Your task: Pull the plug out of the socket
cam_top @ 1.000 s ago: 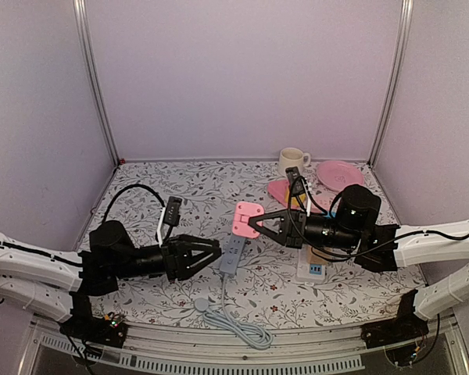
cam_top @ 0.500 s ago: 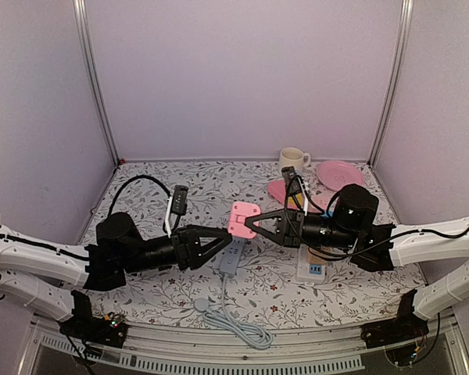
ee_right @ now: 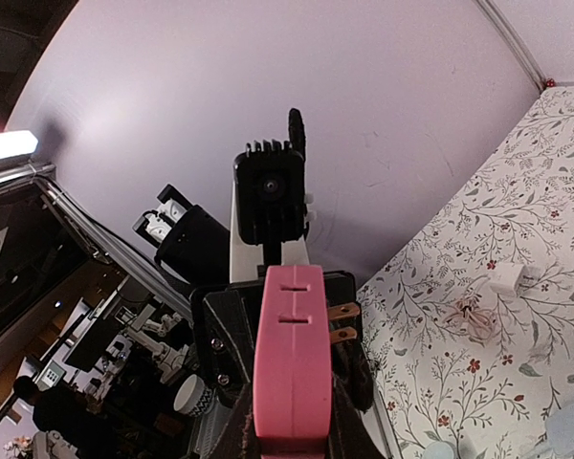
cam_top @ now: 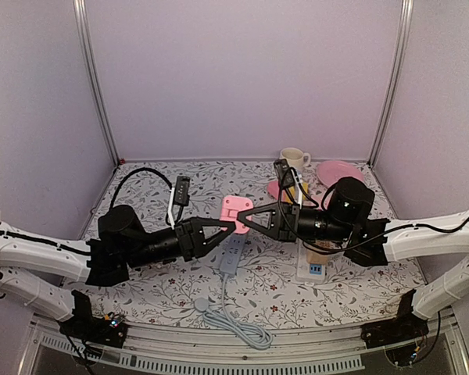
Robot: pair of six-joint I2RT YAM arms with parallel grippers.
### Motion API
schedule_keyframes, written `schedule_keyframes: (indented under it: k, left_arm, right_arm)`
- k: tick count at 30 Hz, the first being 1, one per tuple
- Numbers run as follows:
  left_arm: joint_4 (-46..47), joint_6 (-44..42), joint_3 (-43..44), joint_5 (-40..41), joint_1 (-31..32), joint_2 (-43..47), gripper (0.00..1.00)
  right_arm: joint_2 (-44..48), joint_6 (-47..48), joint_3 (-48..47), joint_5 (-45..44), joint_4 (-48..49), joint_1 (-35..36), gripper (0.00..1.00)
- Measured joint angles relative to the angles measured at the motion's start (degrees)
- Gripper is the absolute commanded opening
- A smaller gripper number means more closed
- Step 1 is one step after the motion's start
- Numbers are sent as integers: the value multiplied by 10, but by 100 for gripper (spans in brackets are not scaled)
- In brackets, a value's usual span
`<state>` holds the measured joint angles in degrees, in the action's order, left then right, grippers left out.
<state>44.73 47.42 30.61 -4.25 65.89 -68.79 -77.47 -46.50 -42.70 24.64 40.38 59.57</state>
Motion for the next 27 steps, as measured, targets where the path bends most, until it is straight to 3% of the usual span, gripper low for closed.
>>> schedule_keyframes:
  k: [6, 12, 19, 22, 27]
  left_arm:
    - [13, 15, 9, -13, 0, -6, 0]
    - [13, 15, 8, -13, 1, -5, 0]
    - [-97, -7, -22, 58, -6, 60, 0]
    - [-155, -13, -35, 93, -25, 104, 0]
    - [-261, -24, -43, 139, -96, 143, 0]
  right_arm:
    - [-5, 3, -7, 3, 4, -3, 9]
    - [-5, 0, -3, -2, 14, -3, 51]
    - [27, 8, 19, -48, -27, -2, 90]
    - [52, 13, 26, -73, -44, -2, 99]
    - [89, 16, 47, -115, -69, -2, 99]
